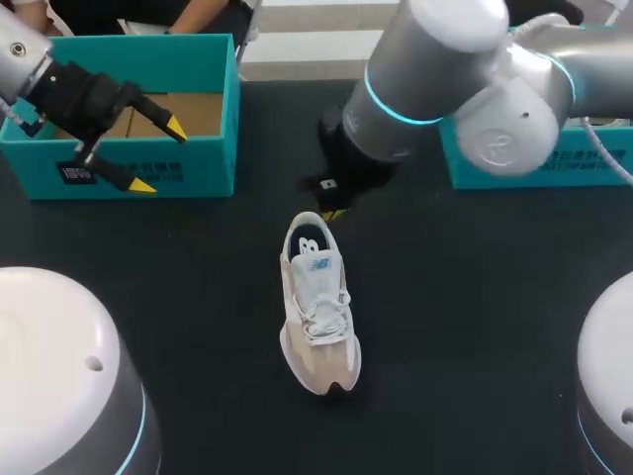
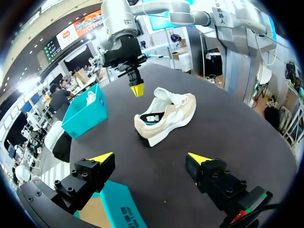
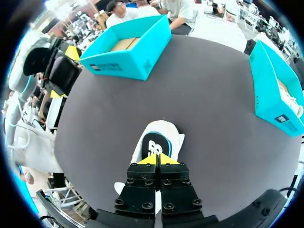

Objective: Take the shoe out of the shoebox, open the shoe tongue, remove and reinsert the insole, then place the shoe into the shoebox

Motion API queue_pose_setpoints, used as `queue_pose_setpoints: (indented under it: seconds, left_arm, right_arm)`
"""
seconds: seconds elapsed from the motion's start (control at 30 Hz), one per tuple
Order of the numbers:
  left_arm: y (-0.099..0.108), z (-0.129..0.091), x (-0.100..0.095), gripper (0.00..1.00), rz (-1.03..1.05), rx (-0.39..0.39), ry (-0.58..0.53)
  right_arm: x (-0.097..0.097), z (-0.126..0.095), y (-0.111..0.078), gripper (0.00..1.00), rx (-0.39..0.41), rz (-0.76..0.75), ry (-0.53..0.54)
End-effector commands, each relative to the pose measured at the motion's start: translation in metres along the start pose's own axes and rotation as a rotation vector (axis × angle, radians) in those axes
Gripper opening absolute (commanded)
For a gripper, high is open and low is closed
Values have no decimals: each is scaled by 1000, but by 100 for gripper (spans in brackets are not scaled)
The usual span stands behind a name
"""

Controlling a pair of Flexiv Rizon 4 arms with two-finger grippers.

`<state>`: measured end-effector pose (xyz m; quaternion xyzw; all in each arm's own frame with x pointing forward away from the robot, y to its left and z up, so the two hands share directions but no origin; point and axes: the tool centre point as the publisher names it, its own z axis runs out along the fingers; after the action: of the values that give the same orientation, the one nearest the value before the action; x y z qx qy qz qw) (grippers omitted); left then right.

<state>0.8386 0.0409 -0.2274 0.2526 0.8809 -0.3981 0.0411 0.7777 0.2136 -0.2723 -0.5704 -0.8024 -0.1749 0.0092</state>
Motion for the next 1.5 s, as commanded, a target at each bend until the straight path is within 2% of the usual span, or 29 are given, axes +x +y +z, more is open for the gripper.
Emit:
queue_pose_setpoints:
  seconds: [0.03,0.27,0.3,0.4,0.6,1.0,1.07,1.23,1.3,1.5]
  left_arm:
    - [-4,-4,4,100,-4,-3,10]
    - [-5,-5,4,100,-4,-10,8]
    - [-15,-10,-1,100,-71,-27,-39]
    - [-17,-8,-5,100,-90,-37,-45]
    - [-26,-6,-8,100,-97,-38,-51]
    - [-26,-6,-8,100,-97,-38,-51]
    - [-26,-6,-8,100,-97,-38,-51]
    - [-26,-6,-8,100,-97,-38,-51]
    - [-26,-6,-8,100,-97,-38,-51]
    - [-26,-6,-8,100,-97,-38,-51]
  right_arm:
    - [15,26,1,0,-26,69,-267]
    - [15,29,0,0,-21,71,-275]
    - [15,43,-12,0,-7,95,-308]
    - [16,48,-16,0,38,84,-304]
    - [18,55,-24,0,65,92,-291]
    - [17,73,-32,0,118,86,-275]
    - [18,81,-38,0,128,96,-269]
    - [18,85,-39,0,136,103,-274]
    - [14,96,-41,0,162,95,-269]
    - [12,107,-40,0,189,76,-263]
